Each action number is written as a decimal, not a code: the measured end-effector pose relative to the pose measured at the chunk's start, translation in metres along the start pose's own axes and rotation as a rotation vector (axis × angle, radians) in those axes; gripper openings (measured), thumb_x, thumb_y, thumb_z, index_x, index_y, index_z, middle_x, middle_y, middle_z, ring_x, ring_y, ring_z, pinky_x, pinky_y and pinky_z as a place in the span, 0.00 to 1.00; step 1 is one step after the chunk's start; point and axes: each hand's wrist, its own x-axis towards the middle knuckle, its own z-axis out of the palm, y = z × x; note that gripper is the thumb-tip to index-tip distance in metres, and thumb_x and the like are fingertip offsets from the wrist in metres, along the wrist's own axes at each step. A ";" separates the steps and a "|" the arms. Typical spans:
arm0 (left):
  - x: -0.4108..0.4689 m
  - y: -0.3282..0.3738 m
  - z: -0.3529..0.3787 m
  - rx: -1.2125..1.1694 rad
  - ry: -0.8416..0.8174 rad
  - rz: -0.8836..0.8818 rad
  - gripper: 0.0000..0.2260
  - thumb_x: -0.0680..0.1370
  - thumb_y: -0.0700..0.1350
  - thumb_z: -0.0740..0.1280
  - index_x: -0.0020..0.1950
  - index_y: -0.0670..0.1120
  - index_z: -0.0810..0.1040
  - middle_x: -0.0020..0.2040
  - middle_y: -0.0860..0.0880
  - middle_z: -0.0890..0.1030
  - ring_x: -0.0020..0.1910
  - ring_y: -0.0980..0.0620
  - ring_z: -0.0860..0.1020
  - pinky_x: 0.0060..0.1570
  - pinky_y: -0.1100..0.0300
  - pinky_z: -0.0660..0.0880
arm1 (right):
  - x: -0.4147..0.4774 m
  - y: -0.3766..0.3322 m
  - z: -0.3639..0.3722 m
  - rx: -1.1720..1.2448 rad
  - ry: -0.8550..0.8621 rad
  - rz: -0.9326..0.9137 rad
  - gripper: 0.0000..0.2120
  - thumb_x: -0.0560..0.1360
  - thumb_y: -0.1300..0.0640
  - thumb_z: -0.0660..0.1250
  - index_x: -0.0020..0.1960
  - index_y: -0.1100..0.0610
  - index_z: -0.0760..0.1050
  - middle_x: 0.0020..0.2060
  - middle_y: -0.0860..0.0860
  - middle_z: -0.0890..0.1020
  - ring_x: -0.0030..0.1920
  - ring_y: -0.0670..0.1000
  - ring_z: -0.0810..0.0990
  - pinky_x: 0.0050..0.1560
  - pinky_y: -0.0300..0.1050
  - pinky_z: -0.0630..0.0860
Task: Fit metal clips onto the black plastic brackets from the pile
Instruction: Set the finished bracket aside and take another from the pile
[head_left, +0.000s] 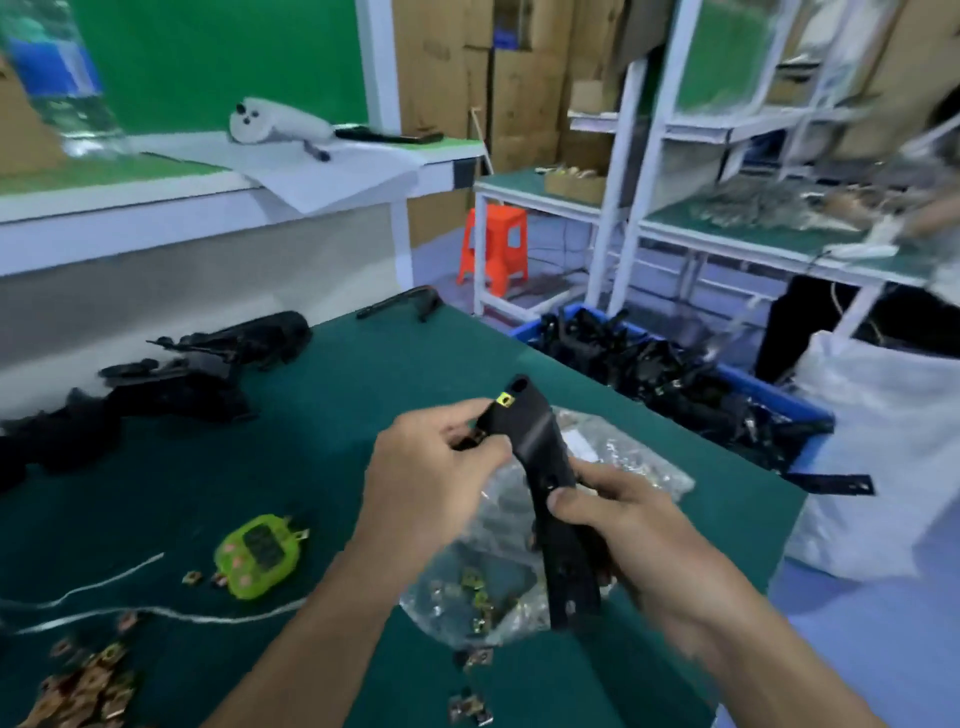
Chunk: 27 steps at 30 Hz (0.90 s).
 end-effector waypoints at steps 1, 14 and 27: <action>0.013 0.005 0.018 -0.011 -0.064 -0.023 0.13 0.67 0.55 0.71 0.47 0.72 0.82 0.37 0.64 0.84 0.36 0.62 0.81 0.38 0.62 0.78 | 0.000 0.000 -0.016 0.027 0.052 0.039 0.08 0.78 0.58 0.67 0.48 0.53 0.85 0.42 0.61 0.86 0.37 0.53 0.84 0.35 0.40 0.74; 0.144 0.021 0.128 -0.427 -0.219 -0.403 0.09 0.75 0.41 0.73 0.54 0.51 0.81 0.54 0.50 0.82 0.53 0.53 0.80 0.52 0.56 0.78 | 0.187 -0.012 -0.160 0.036 0.613 0.244 0.14 0.78 0.49 0.66 0.51 0.60 0.77 0.44 0.58 0.80 0.33 0.55 0.77 0.33 0.42 0.75; -0.001 -0.088 -0.079 -0.104 0.189 -0.190 0.17 0.76 0.32 0.70 0.40 0.55 0.88 0.40 0.54 0.87 0.44 0.59 0.85 0.45 0.68 0.78 | 0.077 -0.023 0.018 -0.708 0.153 -0.376 0.11 0.74 0.60 0.66 0.39 0.49 0.83 0.34 0.41 0.84 0.36 0.41 0.81 0.37 0.34 0.75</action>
